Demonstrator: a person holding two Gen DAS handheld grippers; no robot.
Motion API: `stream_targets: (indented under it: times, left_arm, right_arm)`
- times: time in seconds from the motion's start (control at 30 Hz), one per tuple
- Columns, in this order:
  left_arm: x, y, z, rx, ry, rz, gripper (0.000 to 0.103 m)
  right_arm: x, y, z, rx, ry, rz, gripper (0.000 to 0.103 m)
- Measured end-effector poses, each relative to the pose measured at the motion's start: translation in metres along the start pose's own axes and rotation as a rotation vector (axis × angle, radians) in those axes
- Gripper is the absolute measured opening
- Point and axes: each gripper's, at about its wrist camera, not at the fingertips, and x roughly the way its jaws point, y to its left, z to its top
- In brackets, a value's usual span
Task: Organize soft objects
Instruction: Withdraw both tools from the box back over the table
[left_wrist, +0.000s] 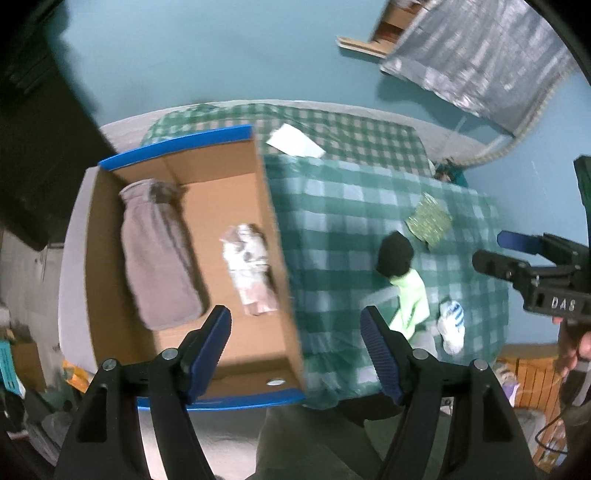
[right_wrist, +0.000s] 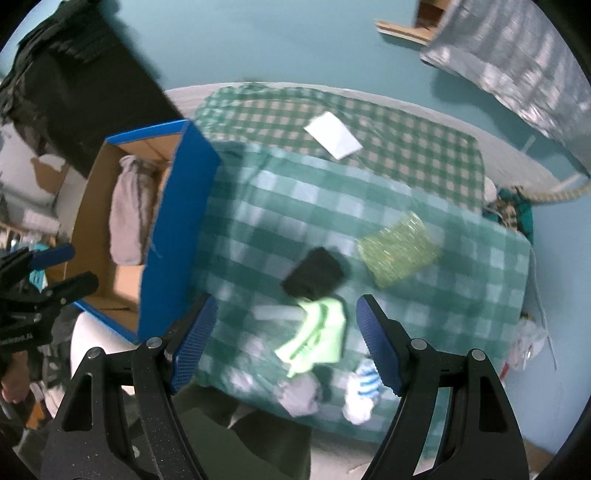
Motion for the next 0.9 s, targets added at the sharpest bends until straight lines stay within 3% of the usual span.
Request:
stream_targets:
  times: [0.5, 0.9]
  left_arm:
    - [0.039, -0.082, -0.005, 0.203, 0.09, -0.021, 0.076]
    - [0.073, -0.113, -0.007, 0.281, 0.15, -0.017, 0.076]
  right_arm:
    - [0.01, -0.072, -0.051, 0.178, 0.052, -0.031, 0.078]
    - [0.04, -0.108, -0.086, 0.256, 0.09, -0.032, 0.078]
